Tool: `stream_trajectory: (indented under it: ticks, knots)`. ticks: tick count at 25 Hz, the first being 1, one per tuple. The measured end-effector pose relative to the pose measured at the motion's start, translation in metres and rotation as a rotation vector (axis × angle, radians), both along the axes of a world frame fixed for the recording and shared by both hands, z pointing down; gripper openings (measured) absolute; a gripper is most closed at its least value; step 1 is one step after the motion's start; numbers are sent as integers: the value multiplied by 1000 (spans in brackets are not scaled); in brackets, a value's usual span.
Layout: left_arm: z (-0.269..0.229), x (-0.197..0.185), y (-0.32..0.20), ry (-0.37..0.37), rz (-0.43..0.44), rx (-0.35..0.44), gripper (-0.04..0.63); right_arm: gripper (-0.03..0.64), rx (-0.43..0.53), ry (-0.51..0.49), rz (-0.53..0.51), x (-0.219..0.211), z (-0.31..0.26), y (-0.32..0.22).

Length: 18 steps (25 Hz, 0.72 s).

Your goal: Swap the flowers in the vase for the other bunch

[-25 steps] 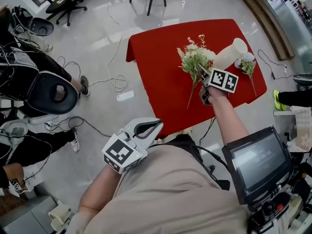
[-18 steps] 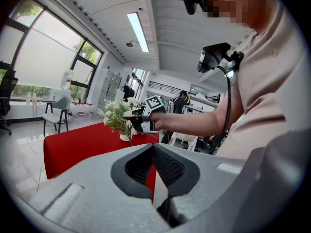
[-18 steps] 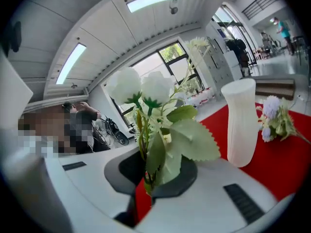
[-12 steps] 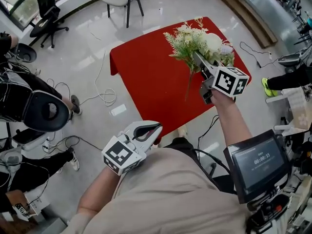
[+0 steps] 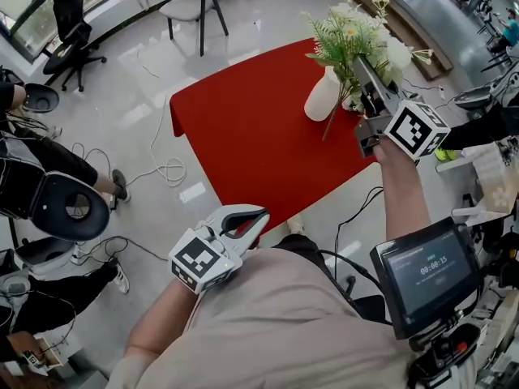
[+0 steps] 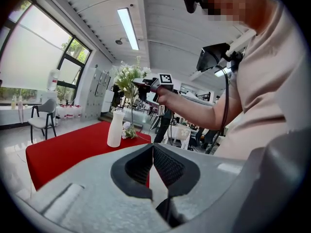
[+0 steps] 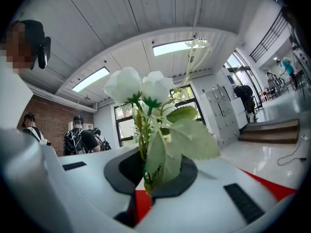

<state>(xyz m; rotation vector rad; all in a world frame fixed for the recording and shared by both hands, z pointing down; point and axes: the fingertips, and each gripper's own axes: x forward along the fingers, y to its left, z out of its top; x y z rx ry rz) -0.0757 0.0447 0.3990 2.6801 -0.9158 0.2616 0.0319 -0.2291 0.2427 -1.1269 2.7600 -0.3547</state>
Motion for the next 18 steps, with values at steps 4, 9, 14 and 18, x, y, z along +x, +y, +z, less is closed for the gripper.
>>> stream_trajectory:
  ticks: [4, 9, 14, 18]
  knots:
    - [-2, 2, -20, -3, -18, 8, 8, 32, 76, -4, 22, 10, -29, -21]
    - [11, 12, -40, -9, -40, 19, 8, 32, 136, -26, 10, 18, -36, -39]
    - [-2, 33, -70, -9, -83, 18, 8, 32, 184, -27, -10, 29, -57, -72]
    - [-3, 45, -90, -14, -109, 10, 8, 32, 221, -37, -23, 34, -63, -95]
